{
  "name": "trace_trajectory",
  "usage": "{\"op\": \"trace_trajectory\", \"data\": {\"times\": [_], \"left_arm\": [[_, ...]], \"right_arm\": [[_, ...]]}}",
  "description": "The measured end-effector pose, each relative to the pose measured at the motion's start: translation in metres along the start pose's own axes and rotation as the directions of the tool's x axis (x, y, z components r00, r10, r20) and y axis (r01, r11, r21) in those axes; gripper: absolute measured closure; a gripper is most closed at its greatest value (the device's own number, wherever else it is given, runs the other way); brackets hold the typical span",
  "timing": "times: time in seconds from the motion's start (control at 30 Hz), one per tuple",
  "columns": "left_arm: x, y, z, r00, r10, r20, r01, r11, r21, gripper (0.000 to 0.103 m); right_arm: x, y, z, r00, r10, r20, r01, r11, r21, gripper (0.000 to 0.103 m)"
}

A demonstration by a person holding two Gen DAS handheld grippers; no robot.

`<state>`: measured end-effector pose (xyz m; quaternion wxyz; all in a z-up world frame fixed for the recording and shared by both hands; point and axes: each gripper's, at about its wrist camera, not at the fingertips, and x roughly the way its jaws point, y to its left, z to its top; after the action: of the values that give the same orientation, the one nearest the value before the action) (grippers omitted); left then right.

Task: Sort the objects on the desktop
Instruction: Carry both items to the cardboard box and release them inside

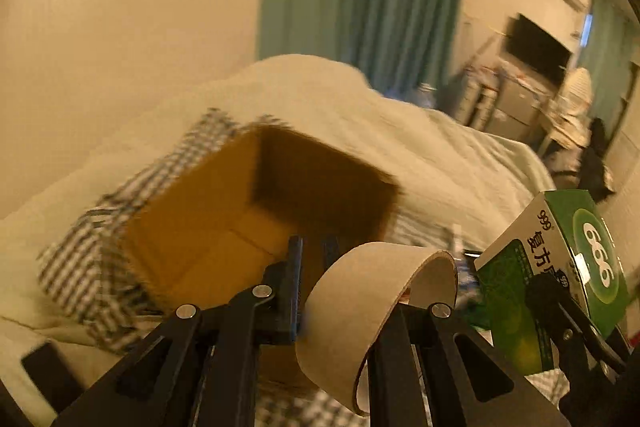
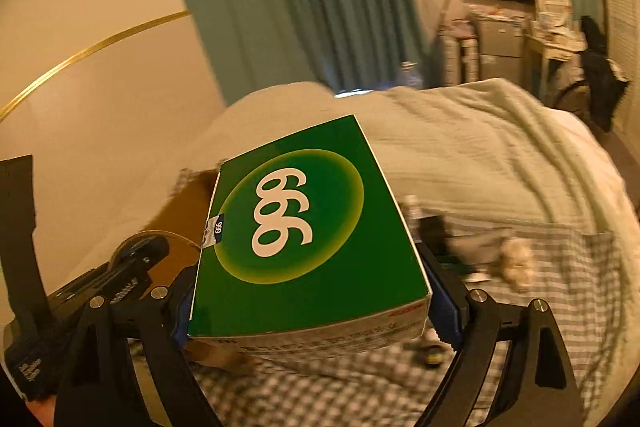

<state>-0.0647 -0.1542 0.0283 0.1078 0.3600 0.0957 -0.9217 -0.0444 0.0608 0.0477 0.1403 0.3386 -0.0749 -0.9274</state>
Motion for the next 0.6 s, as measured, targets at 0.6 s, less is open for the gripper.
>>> {"op": "trace_trajectory", "data": {"times": [0.6], "left_arm": [[0.066,0.081,0.005,0.992,0.105,-0.068,-0.113,0.987,-0.114,0.062]], "right_arm": [[0.108,0.086,-0.003,0.974,0.216,-0.063,-0.215,0.976,0.021,0.012]]}}
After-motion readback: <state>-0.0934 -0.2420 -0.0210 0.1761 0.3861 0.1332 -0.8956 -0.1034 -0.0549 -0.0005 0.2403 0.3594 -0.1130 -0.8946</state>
